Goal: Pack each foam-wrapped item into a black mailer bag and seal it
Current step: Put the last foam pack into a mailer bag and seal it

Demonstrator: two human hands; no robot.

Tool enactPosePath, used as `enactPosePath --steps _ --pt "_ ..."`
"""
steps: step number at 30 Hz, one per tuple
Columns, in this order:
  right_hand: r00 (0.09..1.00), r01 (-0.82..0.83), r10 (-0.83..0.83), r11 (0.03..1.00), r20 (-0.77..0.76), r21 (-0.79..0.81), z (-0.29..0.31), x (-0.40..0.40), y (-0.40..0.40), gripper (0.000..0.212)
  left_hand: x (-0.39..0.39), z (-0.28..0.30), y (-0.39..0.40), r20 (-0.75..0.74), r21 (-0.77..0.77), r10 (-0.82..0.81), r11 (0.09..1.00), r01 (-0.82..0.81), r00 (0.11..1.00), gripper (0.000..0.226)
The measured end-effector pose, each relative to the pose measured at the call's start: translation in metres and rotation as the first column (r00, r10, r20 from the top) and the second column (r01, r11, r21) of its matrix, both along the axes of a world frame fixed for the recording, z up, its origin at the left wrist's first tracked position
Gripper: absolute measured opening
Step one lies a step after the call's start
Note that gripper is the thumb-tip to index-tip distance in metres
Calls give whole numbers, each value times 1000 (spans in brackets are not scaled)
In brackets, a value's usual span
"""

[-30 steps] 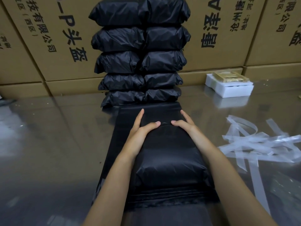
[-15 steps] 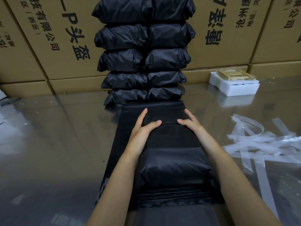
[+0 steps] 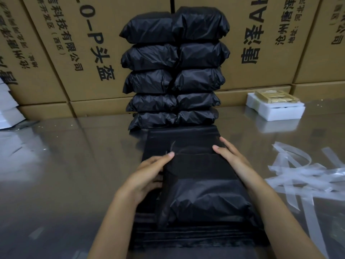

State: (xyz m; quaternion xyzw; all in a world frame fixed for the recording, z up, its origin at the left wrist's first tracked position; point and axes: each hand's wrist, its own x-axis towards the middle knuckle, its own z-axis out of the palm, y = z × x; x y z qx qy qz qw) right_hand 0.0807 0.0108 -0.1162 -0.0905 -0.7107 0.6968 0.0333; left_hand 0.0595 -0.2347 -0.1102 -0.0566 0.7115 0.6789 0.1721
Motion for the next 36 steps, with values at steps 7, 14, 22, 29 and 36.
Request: enactPosePath --steps 7,14,22,29,36 --pt "1000 8 -8 1000 -10 3 15 11 -5 59 13 -10 -35 -6 313 -217 927 207 976 47" --pt "994 -63 31 946 104 317 52 -1 0 67 18 -7 -28 103 444 -62 896 10 993 52" --pt "921 -347 384 720 72 601 93 -1 -71 53 17 -5 -26 -26 429 -28 903 36 999 41" --pt "900 -305 435 650 -12 696 73 -3 -100 12 12 -5 -28 -184 390 198 914 -113 963 25" --pt "872 -269 470 696 -139 666 66 -2 -102 23 17 -6 -29 -198 416 108 909 -16 974 25"
